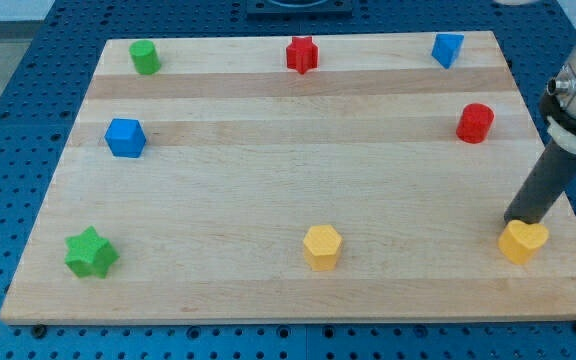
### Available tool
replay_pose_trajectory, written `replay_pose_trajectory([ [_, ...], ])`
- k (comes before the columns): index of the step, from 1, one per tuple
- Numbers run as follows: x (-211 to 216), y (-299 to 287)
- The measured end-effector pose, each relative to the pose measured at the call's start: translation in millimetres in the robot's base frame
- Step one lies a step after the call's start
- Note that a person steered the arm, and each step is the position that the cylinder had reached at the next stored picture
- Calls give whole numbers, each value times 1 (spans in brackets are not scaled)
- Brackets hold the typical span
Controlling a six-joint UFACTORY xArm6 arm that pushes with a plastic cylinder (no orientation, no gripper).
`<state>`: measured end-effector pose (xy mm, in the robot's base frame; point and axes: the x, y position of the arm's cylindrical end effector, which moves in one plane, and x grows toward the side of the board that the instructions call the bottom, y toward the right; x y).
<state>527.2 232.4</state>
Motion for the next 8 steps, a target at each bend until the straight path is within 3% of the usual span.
replay_pose_trajectory([
  [5,-16,1],
  [8,-13,67],
])
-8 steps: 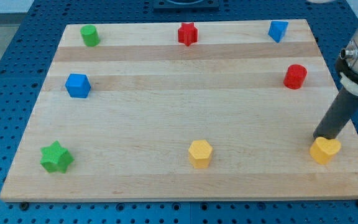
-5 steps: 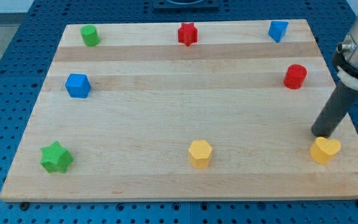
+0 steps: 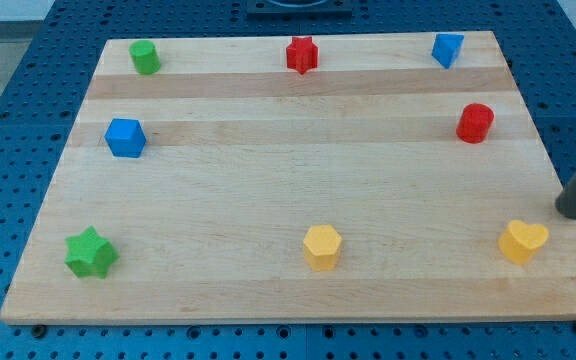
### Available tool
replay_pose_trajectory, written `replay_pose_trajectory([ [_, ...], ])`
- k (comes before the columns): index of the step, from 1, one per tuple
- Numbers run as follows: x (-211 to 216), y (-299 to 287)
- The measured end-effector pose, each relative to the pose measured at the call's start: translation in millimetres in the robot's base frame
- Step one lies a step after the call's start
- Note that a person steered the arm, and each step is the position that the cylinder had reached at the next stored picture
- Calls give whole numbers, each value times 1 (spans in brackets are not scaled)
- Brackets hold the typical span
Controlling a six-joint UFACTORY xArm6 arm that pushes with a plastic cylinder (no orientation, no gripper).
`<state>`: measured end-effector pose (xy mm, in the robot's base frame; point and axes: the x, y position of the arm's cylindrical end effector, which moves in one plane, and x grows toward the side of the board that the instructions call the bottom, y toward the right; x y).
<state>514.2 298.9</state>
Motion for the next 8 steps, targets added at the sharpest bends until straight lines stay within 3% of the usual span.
replay_pose_trajectory([
  [2,42,-1],
  [6,32,-98],
  [8,50,-106],
])
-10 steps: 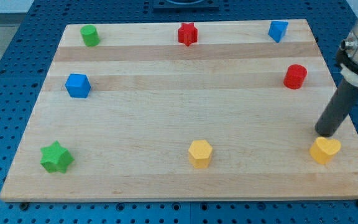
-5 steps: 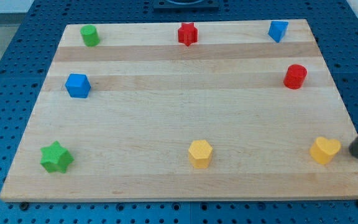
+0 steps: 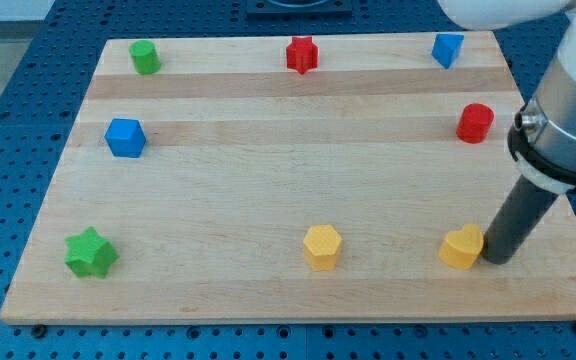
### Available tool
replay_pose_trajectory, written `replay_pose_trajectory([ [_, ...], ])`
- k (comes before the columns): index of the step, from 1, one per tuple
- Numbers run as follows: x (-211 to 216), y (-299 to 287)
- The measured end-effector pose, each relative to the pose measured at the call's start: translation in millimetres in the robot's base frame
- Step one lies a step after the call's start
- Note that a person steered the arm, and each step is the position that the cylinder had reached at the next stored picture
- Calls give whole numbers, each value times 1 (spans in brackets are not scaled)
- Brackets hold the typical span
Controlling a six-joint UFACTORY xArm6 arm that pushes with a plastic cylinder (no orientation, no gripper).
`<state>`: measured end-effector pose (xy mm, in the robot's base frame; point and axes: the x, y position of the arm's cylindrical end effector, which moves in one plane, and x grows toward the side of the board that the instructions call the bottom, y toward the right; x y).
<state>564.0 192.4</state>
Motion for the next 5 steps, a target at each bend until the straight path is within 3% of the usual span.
replay_pose_trajectory([
  [5,-8,-106],
])
